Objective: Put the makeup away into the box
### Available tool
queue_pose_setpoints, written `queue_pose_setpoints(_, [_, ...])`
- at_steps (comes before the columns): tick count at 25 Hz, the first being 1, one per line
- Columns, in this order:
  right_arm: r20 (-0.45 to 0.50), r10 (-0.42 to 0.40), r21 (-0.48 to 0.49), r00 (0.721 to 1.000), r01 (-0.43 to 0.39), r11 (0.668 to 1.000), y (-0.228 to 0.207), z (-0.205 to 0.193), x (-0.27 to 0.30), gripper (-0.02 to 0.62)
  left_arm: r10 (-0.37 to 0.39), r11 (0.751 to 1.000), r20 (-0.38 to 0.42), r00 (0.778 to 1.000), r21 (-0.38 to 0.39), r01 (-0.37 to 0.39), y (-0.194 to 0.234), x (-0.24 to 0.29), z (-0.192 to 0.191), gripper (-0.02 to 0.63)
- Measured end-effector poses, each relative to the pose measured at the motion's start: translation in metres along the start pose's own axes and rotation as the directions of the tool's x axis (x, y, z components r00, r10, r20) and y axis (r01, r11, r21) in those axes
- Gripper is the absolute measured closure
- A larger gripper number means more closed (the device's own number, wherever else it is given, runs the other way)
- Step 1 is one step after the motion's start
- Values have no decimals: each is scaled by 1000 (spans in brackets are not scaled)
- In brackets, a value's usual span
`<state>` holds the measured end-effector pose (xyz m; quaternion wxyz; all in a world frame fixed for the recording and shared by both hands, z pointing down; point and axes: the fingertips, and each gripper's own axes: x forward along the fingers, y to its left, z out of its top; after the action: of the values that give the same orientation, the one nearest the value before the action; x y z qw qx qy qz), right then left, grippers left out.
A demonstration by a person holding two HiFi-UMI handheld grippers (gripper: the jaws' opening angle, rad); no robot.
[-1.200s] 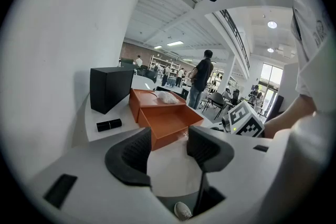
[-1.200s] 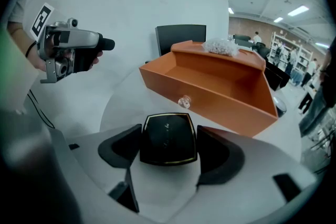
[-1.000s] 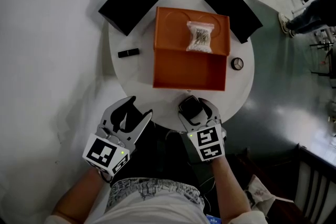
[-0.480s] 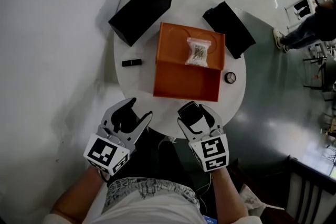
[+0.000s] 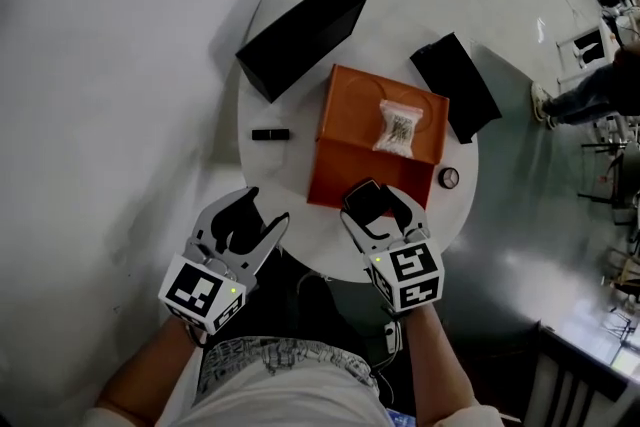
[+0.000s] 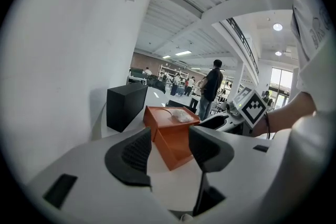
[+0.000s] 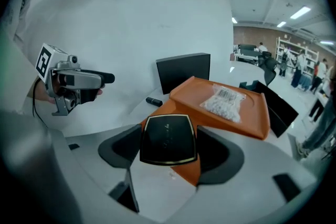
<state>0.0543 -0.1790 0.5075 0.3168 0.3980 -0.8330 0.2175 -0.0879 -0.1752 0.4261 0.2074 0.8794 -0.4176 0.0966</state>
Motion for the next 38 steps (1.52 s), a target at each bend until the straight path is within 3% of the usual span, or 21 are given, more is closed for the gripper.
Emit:
queue_pose_setpoints(10, [-99,78,-1,992,-79,997,-4,3,52,252,62,997,-6,998,-38,-63,29,0,-3,365])
queue_pose_setpoints(23, [-262,122,-28,957,-134,991,2,-14,97,252,104,992,-13,995,-70,-104,51,9,-5,365])
queue_pose_setpoints(30, [-289,104,-87,952,-134,987,4,-18,106,250,107,991,-23,994,-73,-108,53,13,-5,365])
queue_pose_setpoints(38, [-291,106,-83,951,-135,987,5,-18,107,247,93,993,-29,995,-64,-95,50,19,-2,365])
